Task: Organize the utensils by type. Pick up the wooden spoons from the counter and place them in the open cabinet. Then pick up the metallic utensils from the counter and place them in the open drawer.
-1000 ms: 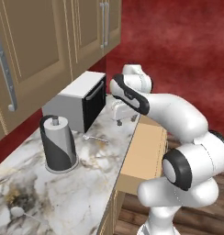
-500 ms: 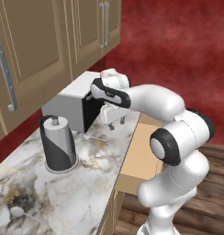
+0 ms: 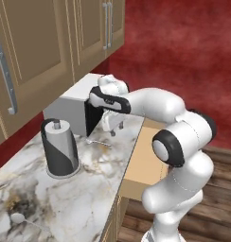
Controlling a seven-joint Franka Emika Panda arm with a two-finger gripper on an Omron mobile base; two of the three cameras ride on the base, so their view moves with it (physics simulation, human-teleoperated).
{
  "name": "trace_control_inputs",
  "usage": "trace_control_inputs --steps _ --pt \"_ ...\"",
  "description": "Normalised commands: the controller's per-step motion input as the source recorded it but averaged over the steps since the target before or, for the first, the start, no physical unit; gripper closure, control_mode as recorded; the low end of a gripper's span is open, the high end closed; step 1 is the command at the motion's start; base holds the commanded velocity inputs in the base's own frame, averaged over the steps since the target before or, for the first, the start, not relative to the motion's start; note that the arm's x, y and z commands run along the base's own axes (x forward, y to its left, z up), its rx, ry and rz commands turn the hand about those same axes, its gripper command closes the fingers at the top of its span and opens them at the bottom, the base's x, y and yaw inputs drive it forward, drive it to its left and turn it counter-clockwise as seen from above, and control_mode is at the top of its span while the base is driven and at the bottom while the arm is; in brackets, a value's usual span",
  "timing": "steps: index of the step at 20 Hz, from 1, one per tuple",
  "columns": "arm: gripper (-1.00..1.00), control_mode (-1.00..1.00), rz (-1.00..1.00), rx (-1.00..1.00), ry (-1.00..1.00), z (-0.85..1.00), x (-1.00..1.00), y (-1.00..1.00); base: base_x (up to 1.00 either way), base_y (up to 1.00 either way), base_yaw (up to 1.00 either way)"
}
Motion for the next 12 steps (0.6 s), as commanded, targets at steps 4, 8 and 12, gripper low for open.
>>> trace_control_inputs --steps 4,8,12 --pt "-1.00 -1.00 0.00 0.26 -0.16 -0.30 0.25 0.00 0.00 0.00 0.00" --pt "-1.00 -1.00 0.00 0.18 -0.14 -0.40 0.28 0.03 0.00 0.00 0.00" --pt "-1.00 -1.00 0.00 0.01 -0.12 -0.27 0.50 0.01 0.00 0.00 0.00"
